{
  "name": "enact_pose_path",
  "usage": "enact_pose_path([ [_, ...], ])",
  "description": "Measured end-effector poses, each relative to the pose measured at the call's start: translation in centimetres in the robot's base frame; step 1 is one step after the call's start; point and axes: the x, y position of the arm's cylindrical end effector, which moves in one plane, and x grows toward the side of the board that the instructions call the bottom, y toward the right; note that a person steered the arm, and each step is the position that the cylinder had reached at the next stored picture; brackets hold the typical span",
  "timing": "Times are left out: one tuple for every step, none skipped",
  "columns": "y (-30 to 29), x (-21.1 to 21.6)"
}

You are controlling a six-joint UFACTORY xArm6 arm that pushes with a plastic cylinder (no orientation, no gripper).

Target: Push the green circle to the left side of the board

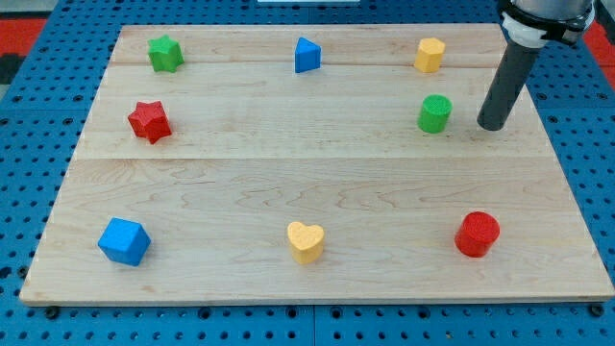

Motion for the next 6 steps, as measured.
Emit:
enact_pose_path([
  [1.4,0.0],
  [1.4,0.0],
  [0.3,-1.5],
  [-2.2,-2.4],
  [-7.4,-1.1],
  [-11.3,-1.1],
])
